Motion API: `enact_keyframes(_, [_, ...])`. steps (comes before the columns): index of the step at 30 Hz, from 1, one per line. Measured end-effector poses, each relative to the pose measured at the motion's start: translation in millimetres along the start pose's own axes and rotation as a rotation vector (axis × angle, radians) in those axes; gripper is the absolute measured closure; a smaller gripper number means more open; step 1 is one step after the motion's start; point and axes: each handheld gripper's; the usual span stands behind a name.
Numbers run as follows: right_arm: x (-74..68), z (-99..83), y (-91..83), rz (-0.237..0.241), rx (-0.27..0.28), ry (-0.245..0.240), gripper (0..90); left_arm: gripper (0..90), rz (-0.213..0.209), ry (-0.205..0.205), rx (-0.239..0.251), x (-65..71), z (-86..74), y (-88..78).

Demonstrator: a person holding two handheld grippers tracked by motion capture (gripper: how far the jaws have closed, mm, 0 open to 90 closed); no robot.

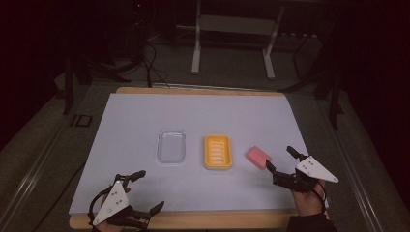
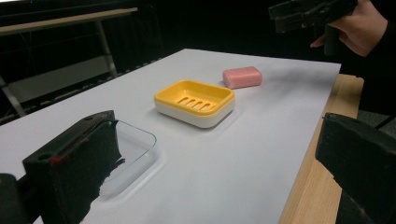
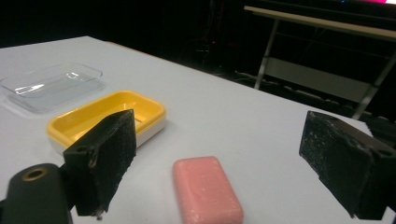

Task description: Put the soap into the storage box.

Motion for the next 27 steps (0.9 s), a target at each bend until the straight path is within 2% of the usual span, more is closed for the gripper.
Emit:
enact_keyframes(4, [-0.6, 0.0, 1.0, 0.010, -0.012, 0.006, 11.2, 0.5, -0.001, 0.005, -0.003, 0.4, 0.1, 0.1])
enact_keyframes(11, [0.9, -3.4, 6.7, 0.038, -0.096, 0.026, 11.2, 0.5, 0.002, 0.010, -0.005, 1.3, 0.2, 0.4])
enact_keyframes(12, [1.1, -4.5, 8.3, 0.028, -0.129, 0.026, 11.2, 0.5, 0.003, 0.011, -0.006, 1.4, 0.2, 0.3])
enact_keyframes(14, [1.9, -4.9, 10.0, -0.008, -0.160, 0.016, 11.2, 0.4, 0.003, 0.013, -0.007, 1.5, 0.2, 0.1])
enact_keyframes(17, [3.5, -5.0, 12.2, -0.039, -0.200, 0.027, 11.2, 0.5, 0.003, 0.013, -0.007, 1.5, 0.3, 0.1])
enact_keyframes(18, [5.0, -6.3, 15.7, -0.073, -0.263, 0.012, 11.3, 0.5, -0.001, 0.011, -0.005, 2.2, 0.5, 0.9])
enact_keyframes(19, [5.7, -7.7, 17.0, -0.070, -0.289, 0.013, 11.3, 0.5, -0.003, 0.012, -0.005, 2.7, 0.6, 1.3])
enact_keyframes(22, [6.9, -11.2, 19.8, -0.064, -0.379, 0.050, 11.5, 0.5, -0.005, 0.021, -0.010, 4.2, 0.8, 1.6])
enact_keyframes(24, [7.5, -11.5, 19.5, -0.081, -0.398, 0.049, 14.0, 0.5, -0.006, 0.023, -0.011, 4.3, 0.9, 1.5])
enact_keyframes(25, [9.6, -10.9, 18.8, -0.100, -0.442, 0.109, 14.0, 0.4, -0.005, 0.021, -0.011, 4.1, 0.8, 1.5])
enact_keyframes(27, [11.1, -10.4, 17.5, -0.088, -0.474, 0.160, 14.0, 0.5, -0.002, 0.021, -0.013, 3.7, 0.7, 1.5])
Point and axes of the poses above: each handheld gripper's, and its own axes: y roughly forward along the jaws, z roughly out of its top, x roughly to its right
